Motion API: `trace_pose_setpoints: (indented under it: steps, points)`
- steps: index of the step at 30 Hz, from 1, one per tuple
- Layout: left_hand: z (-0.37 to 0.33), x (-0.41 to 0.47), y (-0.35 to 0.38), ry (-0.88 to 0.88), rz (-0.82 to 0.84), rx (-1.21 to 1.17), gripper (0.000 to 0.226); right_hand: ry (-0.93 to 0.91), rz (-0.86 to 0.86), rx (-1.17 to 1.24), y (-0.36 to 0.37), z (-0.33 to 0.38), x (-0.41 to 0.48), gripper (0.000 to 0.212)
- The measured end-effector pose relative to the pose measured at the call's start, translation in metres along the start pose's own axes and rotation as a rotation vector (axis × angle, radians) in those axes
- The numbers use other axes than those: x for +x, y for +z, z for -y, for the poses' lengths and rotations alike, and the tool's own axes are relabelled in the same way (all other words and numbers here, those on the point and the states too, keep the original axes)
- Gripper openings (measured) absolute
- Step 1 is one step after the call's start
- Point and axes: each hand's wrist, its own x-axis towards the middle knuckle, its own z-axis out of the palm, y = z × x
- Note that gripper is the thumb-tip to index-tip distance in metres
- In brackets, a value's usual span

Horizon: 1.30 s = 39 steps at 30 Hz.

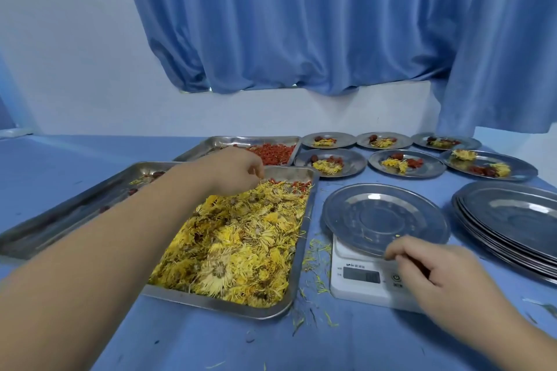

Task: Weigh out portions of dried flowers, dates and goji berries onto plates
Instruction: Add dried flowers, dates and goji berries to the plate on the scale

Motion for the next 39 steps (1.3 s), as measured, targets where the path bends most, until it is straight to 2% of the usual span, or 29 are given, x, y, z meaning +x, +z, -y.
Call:
trace_pose_setpoints:
  steps: [8,15,20,24,28,33,39]
  points:
    - [-0.019,0.035,0.043,0.067,0.057,0.055,0.043,-0.034,0.045,0.002,-0.006,-0.002,0.002,0.021]
    - [-0.029,0.059,0.052,0.028,0.168,0.091,0.039,-0.059,0.063,0.002,-0.007,-0.006,0.003,0.017]
    - [-0.020,0.064,0.048,-0.010,0.152,0.048,0.027,-0.084,0.072,0.004,-0.007,-0.009,0.003,0.016]
    - [-0.012,0.061,0.035,-0.037,0.071,-0.117,0.014,-0.098,0.085,0.004,-0.010,-0.010,0.004,0.015]
    - [-0.005,0.053,0.019,-0.112,0.013,-0.446,0.012,-0.078,0.086,0.006,-0.010,-0.011,0.004,0.016]
    - [-0.004,0.039,0.004,-0.148,0.134,-0.830,0.024,-0.051,0.083,0.024,-0.011,-0.012,0.004,0.017]
    - [-0.010,0.022,-0.001,-0.144,0.178,-0.973,0.024,-0.033,0.076,0.054,-0.011,-0.013,0.003,0.019]
